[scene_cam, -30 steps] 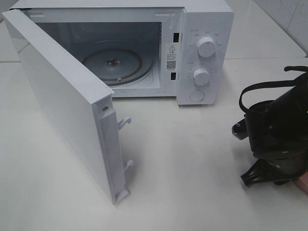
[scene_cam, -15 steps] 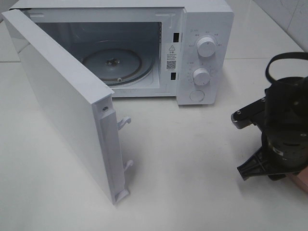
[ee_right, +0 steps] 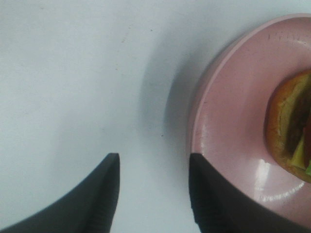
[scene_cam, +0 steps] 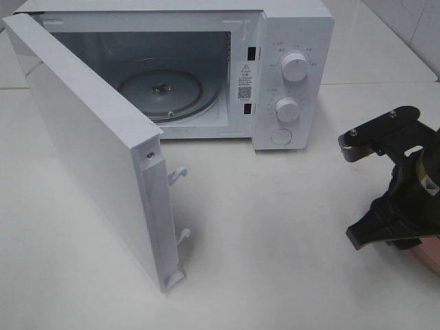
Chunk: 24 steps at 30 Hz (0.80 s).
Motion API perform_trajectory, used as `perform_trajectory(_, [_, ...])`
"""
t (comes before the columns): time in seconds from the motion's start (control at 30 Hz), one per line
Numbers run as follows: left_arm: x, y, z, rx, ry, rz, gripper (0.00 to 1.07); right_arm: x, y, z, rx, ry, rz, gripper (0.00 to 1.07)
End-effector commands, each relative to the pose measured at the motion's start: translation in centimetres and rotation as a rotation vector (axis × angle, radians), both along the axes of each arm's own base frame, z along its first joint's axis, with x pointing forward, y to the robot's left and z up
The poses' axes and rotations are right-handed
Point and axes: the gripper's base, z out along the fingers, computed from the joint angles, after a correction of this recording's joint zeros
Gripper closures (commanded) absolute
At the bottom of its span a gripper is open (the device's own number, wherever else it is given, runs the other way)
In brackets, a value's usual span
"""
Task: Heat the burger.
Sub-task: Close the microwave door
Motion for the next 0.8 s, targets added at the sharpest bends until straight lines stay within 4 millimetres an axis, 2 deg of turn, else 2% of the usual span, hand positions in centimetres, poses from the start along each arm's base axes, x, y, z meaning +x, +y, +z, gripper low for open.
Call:
perform_trajectory(0.03, [0.0, -0.1, -0.1, -0.007, -0.01, 0.002, 0.09, -1.1, -0.1, 1.9, 0.081, -0.014, 0.068, 0.55])
perform_trajectory(0.13, [0.0, -0.1, -0.1, -0.007, -0.01, 0.002, 0.09, -1.3, -0.1, 2.2, 0.097, -0.016, 0.077, 0.54])
perform_trajectory(0.2, [0.0, -0.1, -0.1, -0.007, -0.01, 0.002, 0.09, -2.2, -0.3, 3.7, 0.145, -0.047, 0.129, 0.46])
perform_trajectory(0.23, [0.0, -0.1, -0.1, -0.007, -0.01, 0.002, 0.09, -2.2, -0.3, 3.7, 0.145, -0.047, 0.129, 0.46])
perform_trajectory(0.3, [0.0, -0.1, -0.1, -0.007, -0.01, 0.002, 0.09, -2.9, -0.7, 4.7, 0.162, -0.074, 0.155, 0.39])
perform_trajectory(0.4, [0.0, -0.1, -0.1, -0.007, -0.01, 0.002, 0.09, -3.1, -0.8, 4.9, 0.164, -0.079, 0.159, 0.38])
perform_trajectory(0.47, [0.0, -0.1, -0.1, -0.007, -0.01, 0.002, 0.09, -4.0, -1.4, 5.9, 0.166, -0.099, 0.169, 0.31])
perform_trajectory(0.8, [0.0, -0.1, -0.1, -0.007, -0.01, 0.002, 0.09, -6.3, -3.2, 7.8, 0.157, -0.124, 0.16, 0.31])
